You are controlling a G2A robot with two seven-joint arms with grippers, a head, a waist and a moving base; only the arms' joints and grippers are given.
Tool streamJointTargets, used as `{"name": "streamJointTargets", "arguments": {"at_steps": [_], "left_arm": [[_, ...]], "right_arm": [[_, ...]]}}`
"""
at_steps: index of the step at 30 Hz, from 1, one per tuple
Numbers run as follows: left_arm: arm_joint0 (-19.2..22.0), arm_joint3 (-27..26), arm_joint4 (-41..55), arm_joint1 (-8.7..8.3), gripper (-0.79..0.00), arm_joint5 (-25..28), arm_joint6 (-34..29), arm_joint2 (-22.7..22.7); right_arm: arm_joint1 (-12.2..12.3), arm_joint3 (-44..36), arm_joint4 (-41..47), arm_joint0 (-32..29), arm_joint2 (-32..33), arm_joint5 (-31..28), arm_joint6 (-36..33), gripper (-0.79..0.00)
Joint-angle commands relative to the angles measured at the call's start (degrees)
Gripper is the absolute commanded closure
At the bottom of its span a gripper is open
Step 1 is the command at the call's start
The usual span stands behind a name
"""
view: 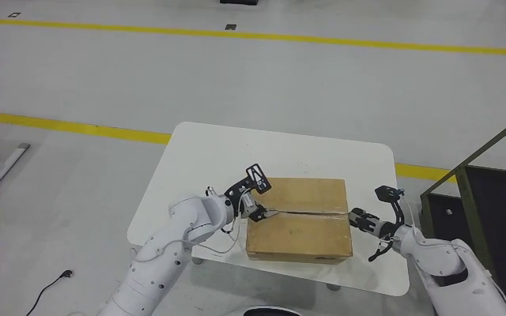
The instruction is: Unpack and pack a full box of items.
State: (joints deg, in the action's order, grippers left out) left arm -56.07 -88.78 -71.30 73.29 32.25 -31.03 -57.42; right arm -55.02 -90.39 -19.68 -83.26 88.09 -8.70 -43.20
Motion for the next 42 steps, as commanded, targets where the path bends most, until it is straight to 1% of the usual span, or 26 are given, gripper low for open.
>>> {"name": "streamJointTargets", "arguments": {"at_steps": [1,6,7,8,9,14,15,16,17,19,20,23,24,25,27,28,30,31,32,34,35,36,39,42], "left_arm": [[-0.08,-0.03,0.02,-0.06,-0.785,-0.08,-0.04,-0.14],[-0.18,-0.16,0.01,-0.15,-0.785,-0.32,-0.23,-0.19],[-0.21,-0.21,0.02,-0.16,-0.785,-0.34,-0.25,-0.16],[-0.23,-0.25,0.03,-0.17,-0.785,-0.3,-0.26,-0.12],[-0.27,-0.3,0.11,-0.18,-0.785,-0.33,-0.22,-0.11],[-0.37,-0.76,0.34,-0.26,-0.785,-0.43,-0.35,-0.19],[-0.41,-0.83,0.43,-0.28,-0.785,-0.52,-0.34,-0.25],[-0.44,-0.91,0.48,-0.3,-0.785,-0.56,-0.38,-0.3],[-0.45,-1.02,0.5,-0.32,-0.785,-0.54,-0.42,-0.35],[-0.54,-1.23,0.62,-0.38,-0.785,-0.5,-0.42,-0.49],[-0.59,-1.36,0.67,-0.42,-0.785,-0.5,-0.51,-0.58],[-0.84,-1.86,0.91,-0.54,-0.785,-0.6,-0.62,-0.95],[-0.92,-2.02,0.97,-0.58,-0.785,-0.61,-0.71,-1.09],[-1.01,-2.23,1.07,-0.63,-0.785,-0.62,-0.81,-1.24],[-1.22,-2.67,1.2,-0.75,-0.785,-0.63,-0.99,-1.65],[-1.36,-2.92,1.29,-0.83,-0.785,-0.71,-1.02,-1.95],[-1.74,-3.48,1.44,-1.0,-0.785,-1.05,-1.15,-2.73],[-2.01,-3.82,1.76,-1.1,-0.785,-1.29,-1.14,-3.27],[-2.27,-4.23,1.95,-1.22,-0.785,-1.33,-1.29,-3.78],[-2.88,-5.3,2.46,-1.49,-0.785,-1.57,-1.62,-5.1],[-3.27,-5.92,2.69,-1.65,-0.785,-1.58,-1.82,-5.8],[-3.69,-6.52,2.79,-1.83,-0.785,-1.8,-2.04,-6.67],[-5.37,-8.39,3.26,-2.37,-0.785,-2.42,-2.51,-9.31],[-7.46,-10.54,3.62,-2.94,-0.785,-3.17,-2.98,-12.16]], "right_arm": [[-0.07,0.6,0.99,0.26,-0.25,-0.44,-0.06,0.0],[-0.2,2.04,2.41,0.95,-1.03,-1.27,-0.39,0.0],[-0.24,2.26,2.95,1.03,-1.16,-1.37,-0.37,-0.108],[-0.25,2.45,3.2,1.14,-1.2,-1.41,-0.37,-0.175],[-0.26,2.52,3.42,1.23,-1.15,-1.47,-0.32,-0.262],[-0.1,1.57,5.25,0.8,0.56,-1.79,-0.08,-0.388],[-0.04,1.19,5.5,0.59,1.0,-1.76,-0.32,-0.44],[0.03,0.77,5.73,0.38,1.51,-1.71,-0.43,-0.557],[0.08,0.35,6.25,0.14,2.04,-1.76,-0.46,-0.64],[0.2,-0.28,7.18,-0.39,3.12,-1.71,-0.77,-0.708],[0.27,-0.58,7.2,-0.69,3.55,-1.68,-0.91,-0.708],[0.45,-1.4,7.51,-1.43,5.0,-1.33,-1.07,-0.751],[0.52,-1.42,7.61,-1.62,5.64,-1.06,-0.93,-0.754],[0.58,-1.55,7.47,-1.82,6.17,-0.81,-0.7,-0.742],[0.66,-1.94,7.5,-2.19,6.9,-0.56,-0.68,-0.677],[0.7,-2.19,7.53,-2.32,7.37,-0.43,-0.36,-0.662],[0.74,-3.08,7.94,-2.61,8.23,-0.34,0.4,-0.576],[0.7,-3.98,8.83,-2.68,8.79,-0.42,1.5,-0.406],[0.67,-4.88,9.27,-3.05,9.0,-0.63,1.94,-0.339],[0.6,-7.04,10.13,-3.61,9.52,-1.61,3.35,-0.237],[0.55,-7.92,10.57,-3.97,9.61,-1.97,4.01,-0.163],[0.46,-9.23,11.23,-4.13,9.55,-2.65,4.86,0.0],[0.0,-12.12,14.42,-4.43,7.58,-6.29,7.5,0.0],[-0.52,-12.8,15.29,-3.4,3.46,-9.07,9.23,0.0]]}}
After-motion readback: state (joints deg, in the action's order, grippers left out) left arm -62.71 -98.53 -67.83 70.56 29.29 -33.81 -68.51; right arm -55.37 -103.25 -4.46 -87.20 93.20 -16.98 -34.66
